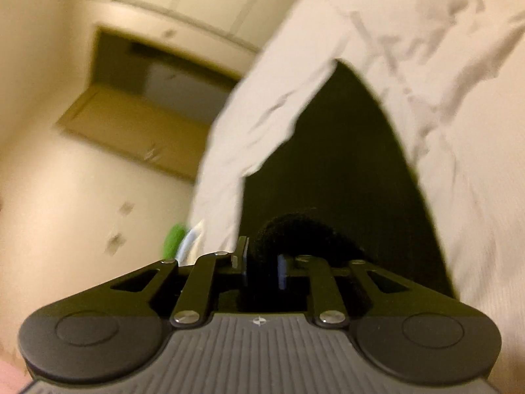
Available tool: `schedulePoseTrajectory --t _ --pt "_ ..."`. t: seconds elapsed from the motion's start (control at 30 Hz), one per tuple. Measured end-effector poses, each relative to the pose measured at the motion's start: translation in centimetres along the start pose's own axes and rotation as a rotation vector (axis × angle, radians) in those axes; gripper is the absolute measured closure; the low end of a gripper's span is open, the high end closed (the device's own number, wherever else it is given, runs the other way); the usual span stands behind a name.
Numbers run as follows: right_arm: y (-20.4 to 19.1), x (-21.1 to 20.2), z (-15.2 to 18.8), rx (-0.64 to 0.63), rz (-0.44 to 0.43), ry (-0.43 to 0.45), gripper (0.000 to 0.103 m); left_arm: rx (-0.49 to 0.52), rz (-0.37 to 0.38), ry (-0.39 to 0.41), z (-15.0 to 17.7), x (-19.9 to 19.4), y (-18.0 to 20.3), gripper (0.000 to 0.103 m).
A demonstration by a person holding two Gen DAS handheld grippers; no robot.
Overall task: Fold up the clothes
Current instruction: 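Lift the grasped end with both grippers and fold it over the garment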
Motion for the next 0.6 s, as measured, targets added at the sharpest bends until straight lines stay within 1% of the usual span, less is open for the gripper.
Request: schedulePoseTrajectory --t 0.03,0.07,0.1,0.17,0.2,0.27,0.3,0.4,0.43,0.47,0.5,0.57,0.6 --pt "1.5 1.5 -0.9 0.032 0.047 0.002 0.063 0.004 -0.048 -0.003 -0.7 1.2 -0.8 0.078" --pt "3.0 3.0 -1.7 0.064 0.094 0.003 0.039 0.009 -0.098 -0.004 -1.4 2.3 -1.6 0.076" --pt "4.1 4.3 -2.3 0.087 0.137 0.008 0.026 0.021 -0.121 0.004 -1.9 2.7 -2.1 0.072" --pt "5.3 5.4 -2.9 0.084 0.170 0.006 0.027 0.058 -0.127 0.033 -2.4 2.4 -2.7 0.062" --pt "5.4 5.3 -3.0 0.071 0.162 0.006 0.027 0.081 -0.135 0.052 -2.4 2.0 -2.9 0.053" --pt "5.8 4.7 -2.9 0.026 0.151 0.007 0.027 0.134 -0.143 0.082 -2.4 1.3 -3.1 0.052" --pt "5.7 4.3 -2.8 -0.023 0.167 0.003 0.026 0.163 -0.141 0.091 -2.3 1.1 -3.0 0.052" --pt "4.5 4.1 -2.4 -0.231 0.213 -0.031 0.027 0.239 -0.093 0.073 -1.6 1.3 -1.9 0.052" --pt "4.0 4.5 -2.2 -0.289 0.217 -0.049 0.028 0.272 -0.086 0.066 -1.3 1.6 -1.5 0.049" --pt "3.4 4.9 -2.0 -0.347 0.221 -0.068 0.032 0.305 -0.096 0.059 -1.2 2.2 -1.1 0.047" --pt "3.0 5.3 -1.7 -0.397 0.225 -0.082 0.033 0.334 -0.108 0.054 -0.9 2.6 -0.8 0.043" --pt "2.7 6.1 -1.1 -0.473 0.233 -0.113 0.033 0.382 -0.117 0.037 -0.6 3.8 -0.5 0.043" --pt "2.8 6.5 -1.1 -0.489 0.241 -0.123 0.033 0.393 -0.123 0.029 -0.4 4.4 -0.4 0.043"
Point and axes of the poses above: each gripper's, at about its wrist camera, not at the fingertips, and x roughly the way its jaws point, y to its right, z to its underside, the point moved 5 cm from there along x, roughly the way its jaws point, and after that the axes turned 3 degrees about y, right-handed, at the moved point
